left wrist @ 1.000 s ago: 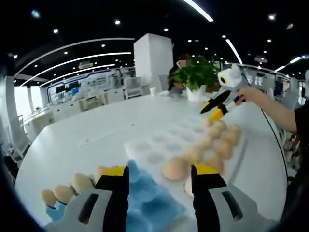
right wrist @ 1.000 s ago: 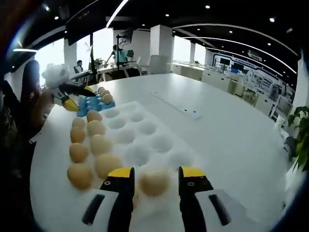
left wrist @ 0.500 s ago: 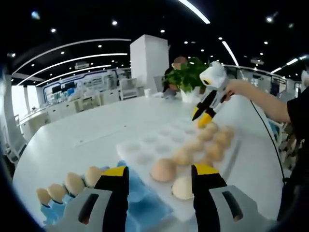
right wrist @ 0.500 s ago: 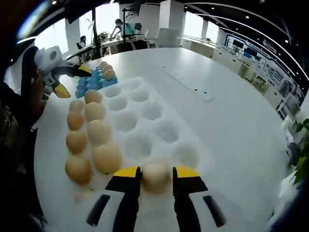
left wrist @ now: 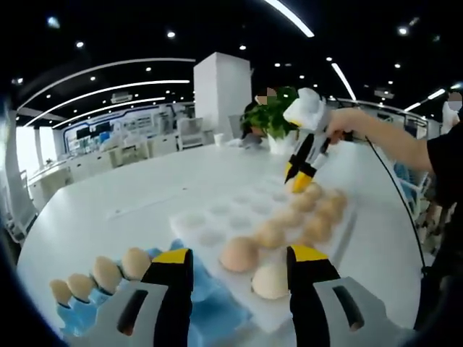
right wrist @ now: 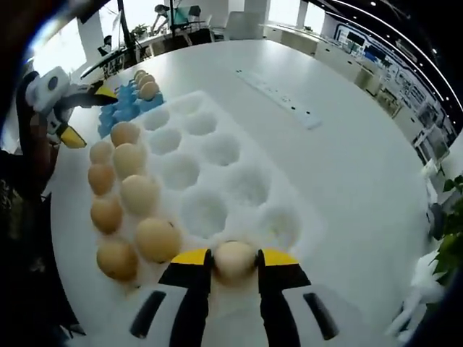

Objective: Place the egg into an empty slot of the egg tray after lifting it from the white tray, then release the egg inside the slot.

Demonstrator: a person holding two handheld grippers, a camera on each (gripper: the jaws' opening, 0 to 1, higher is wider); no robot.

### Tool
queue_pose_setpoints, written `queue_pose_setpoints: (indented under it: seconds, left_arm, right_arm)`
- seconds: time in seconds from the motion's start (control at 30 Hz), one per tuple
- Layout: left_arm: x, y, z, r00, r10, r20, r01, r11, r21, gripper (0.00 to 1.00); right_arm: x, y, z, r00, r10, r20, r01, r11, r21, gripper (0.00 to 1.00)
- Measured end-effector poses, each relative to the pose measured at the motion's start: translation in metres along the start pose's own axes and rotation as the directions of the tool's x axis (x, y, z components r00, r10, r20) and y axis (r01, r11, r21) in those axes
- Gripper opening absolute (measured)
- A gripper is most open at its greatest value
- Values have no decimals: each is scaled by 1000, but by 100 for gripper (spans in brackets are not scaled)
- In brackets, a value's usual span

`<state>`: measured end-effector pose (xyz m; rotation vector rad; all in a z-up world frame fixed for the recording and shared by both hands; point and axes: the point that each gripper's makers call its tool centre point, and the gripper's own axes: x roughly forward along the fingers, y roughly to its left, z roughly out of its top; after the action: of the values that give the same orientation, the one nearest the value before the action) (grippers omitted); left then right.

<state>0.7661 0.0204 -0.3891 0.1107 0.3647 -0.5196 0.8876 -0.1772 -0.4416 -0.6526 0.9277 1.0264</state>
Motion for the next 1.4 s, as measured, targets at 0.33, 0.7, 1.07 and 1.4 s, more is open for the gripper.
queue_pose_setpoints:
  seconds: [0.33, 0.7, 1.07, 1.4]
  left_arm:
    - [-1, -3, 2, 1000, -9, 11, 9, 1000, -2, 53]
    - [2, -12, 7, 999, -26, 26, 27, 1000, -9, 53]
    - [0, -10, 8, 999, -20, 35, 21, 1000, -17, 53]
    - [-2, -8, 8, 999, -30, 40, 31, 999, -20, 53]
  right_arm:
    - [-1, 1, -2, 1000, -28, -7, 28, 999, 35, 27]
    - [-6, 3, 0, 995, -62, 80, 60, 998, 26, 27]
    - [-9, 4, 0, 993, -64, 102, 64, 998, 6, 26]
    - [-14, 12, -3, 992, -64, 104, 64, 998, 7, 26]
